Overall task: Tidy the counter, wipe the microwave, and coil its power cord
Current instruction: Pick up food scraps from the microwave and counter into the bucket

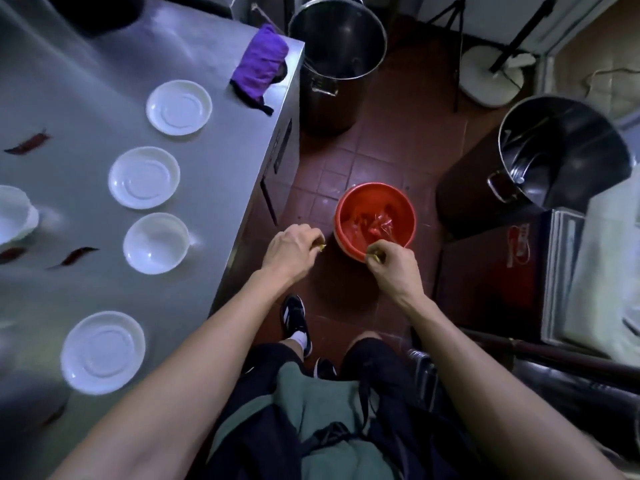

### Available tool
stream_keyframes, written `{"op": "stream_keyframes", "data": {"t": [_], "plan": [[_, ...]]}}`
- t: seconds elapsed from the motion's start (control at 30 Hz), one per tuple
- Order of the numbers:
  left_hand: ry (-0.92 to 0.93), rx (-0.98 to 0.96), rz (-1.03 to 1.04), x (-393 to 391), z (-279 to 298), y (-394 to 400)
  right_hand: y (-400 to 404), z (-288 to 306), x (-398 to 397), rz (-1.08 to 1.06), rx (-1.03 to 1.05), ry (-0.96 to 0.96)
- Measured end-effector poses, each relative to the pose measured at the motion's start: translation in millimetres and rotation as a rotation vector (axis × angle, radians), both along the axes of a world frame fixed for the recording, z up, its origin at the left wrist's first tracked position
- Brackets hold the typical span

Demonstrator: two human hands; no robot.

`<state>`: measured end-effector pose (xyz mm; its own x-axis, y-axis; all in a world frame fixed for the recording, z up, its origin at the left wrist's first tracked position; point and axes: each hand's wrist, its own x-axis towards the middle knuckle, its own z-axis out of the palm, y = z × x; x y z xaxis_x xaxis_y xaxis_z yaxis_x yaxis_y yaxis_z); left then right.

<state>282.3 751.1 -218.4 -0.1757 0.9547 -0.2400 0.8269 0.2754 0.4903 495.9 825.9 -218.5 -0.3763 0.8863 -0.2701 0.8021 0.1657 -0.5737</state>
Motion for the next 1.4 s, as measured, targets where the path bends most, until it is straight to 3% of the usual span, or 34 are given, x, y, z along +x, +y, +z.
{"op": "stream_keyframes", "data": {"t": [0.4, 0.9, 1.13, 1.4], "plan": [[0.037, -0.118, -0.179, 29, -12, 125, 87, -20, 40, -0.225, -0.142, 0.021], [0.034, -0.197, -0.251, 124, -29, 254, 196, -52, 118, -0.221, -0.269, 0.006], [0.016, -0.269, -0.302, 119, -65, 283, 211, -84, 115, -0.259, -0.372, -0.031], [-0.019, -0.359, -0.348, 92, -143, 311, 231, -156, 103, -0.378, -0.449, -0.108]]}}
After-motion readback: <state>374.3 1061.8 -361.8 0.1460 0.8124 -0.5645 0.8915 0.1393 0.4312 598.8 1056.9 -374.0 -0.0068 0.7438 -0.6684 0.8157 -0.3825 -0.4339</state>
